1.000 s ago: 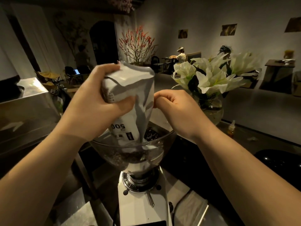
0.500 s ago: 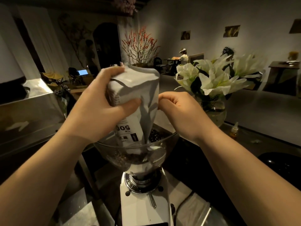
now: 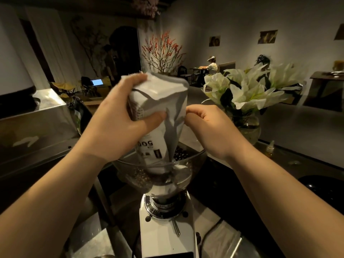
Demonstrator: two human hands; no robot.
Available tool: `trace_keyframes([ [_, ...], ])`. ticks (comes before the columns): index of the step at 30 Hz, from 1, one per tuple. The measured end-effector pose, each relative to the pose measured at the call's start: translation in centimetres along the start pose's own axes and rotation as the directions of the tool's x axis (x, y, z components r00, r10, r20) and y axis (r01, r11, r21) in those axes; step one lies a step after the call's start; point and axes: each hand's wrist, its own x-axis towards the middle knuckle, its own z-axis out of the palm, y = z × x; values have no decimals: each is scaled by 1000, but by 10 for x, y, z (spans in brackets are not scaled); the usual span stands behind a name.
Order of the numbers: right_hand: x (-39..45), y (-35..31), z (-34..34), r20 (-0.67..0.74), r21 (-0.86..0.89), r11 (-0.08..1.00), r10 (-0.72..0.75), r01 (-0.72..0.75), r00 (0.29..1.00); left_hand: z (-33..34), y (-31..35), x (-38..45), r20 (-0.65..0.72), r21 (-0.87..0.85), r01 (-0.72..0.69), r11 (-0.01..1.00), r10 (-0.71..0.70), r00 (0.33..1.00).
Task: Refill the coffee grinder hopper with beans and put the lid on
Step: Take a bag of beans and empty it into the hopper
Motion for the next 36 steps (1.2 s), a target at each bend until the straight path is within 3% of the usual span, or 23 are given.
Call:
trace_keyframes([
  [7, 1, 1, 0, 8, -5, 1000, 10, -10, 1000, -1, -1, -2, -40, -13, 1, 1000, -2, 999],
  [9, 0, 2, 0, -2, -19, 1000, 3, -3, 1000, 1, 1, -1, 3, 1, -1, 1000, 1, 1000],
  [12, 1, 2, 0, 10, -7, 1000, 13, -13, 1000, 0, -2, -1, -63, -35, -1, 999, -1, 998],
  [14, 1, 2, 0, 3, -23, 1000, 1, 0, 1000, 0, -1, 0, 0, -9, 10, 1000, -10, 1000],
  [17, 2, 1, 1, 15, -12, 1000, 11, -11, 1000, -2, -2, -1, -57, -48, -5, 999, 2, 998],
  [20, 1, 1, -1, 14, -21, 1000, 16, -16, 1000, -1, -1, -1, -7, -30, 9, 1000, -9, 1000],
  [26, 1, 0, 0, 12, -11, 1000, 24, -24, 1000, 1, -3, -1, -66, -35, -8, 999, 5, 998],
  [36, -1, -4, -5, 75, -74, 997, 11, -5, 997, -1, -3, 0, -4, -5, -9, 1000, 9, 1000],
])
